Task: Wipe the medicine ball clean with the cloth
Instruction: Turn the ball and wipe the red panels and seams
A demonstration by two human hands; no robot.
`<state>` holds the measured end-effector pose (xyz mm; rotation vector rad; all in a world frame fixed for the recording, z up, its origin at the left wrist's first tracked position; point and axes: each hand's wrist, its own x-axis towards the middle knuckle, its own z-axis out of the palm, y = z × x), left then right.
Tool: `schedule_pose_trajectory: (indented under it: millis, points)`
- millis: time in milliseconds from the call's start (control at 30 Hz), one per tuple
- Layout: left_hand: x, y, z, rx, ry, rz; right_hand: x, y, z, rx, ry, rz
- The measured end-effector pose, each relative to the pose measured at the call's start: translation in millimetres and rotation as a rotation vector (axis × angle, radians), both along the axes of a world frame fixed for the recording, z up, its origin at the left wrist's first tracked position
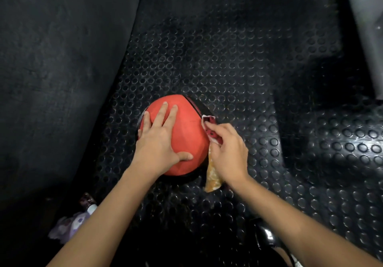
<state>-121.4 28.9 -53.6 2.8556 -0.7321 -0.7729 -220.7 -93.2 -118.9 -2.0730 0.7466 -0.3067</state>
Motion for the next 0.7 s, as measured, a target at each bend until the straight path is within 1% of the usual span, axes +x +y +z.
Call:
schedule_pose_trajectory:
  millis: [33, 67, 100, 133, 167, 233, 300, 367, 400, 467, 533, 600, 700]
  points:
    - [-2, -1, 2, 0.002, -0.006, -0.007, 2, -7, -8, 0.029, 0.012, -0.050]
    - [-3, -1, 2, -0.011, -0.026, -0.018, 7, -16, -17, 0.115, 0.030, -0.128]
    - [-1, 0, 3, -0.054, -0.056, -0.024, 11, -25, -27, 0.259, 0.047, -0.222]
    - [6, 2, 5, -0.139, -0.075, -0.004, 13, -32, -34, 0.418, 0.053, -0.302]
    - [15, 5, 5, -0.269, -0.070, 0.057, 14, -35, -39, 0.548, 0.055, -0.349]
    - [37, 18, -4, -0.530, -0.058, 0.234, 13, -34, -47, 0.743, 0.044, -0.373]
    - [52, 31, -19, -0.615, -0.055, 0.391, 14, -30, -52, 0.944, 0.021, -0.394]
    - [56, 40, -34, -0.662, 0.057, 0.570, 18, -28, -61, 1.145, 0.074, -0.423]
    - [56, 45, -42, -0.678, 0.157, 0.679, 19, -27, -63, 1.231, 0.124, -0.415]
    - [53, 55, -53, -0.676, 0.388, 0.832, 22, -25, -64, 1.338, 0.186, -0.361]
    - [51, 62, -61, -0.675, 0.582, 0.866, 24, -25, -63, 1.406, 0.176, -0.346]
    - [49, 62, -62, -0.669, 0.657, 0.850, 25, -27, -65, 1.420, 0.177, -0.360]
    - [51, 57, -63, -0.652, 0.667, 0.847, 27, -29, -73, 1.382, 0.194, -0.399]
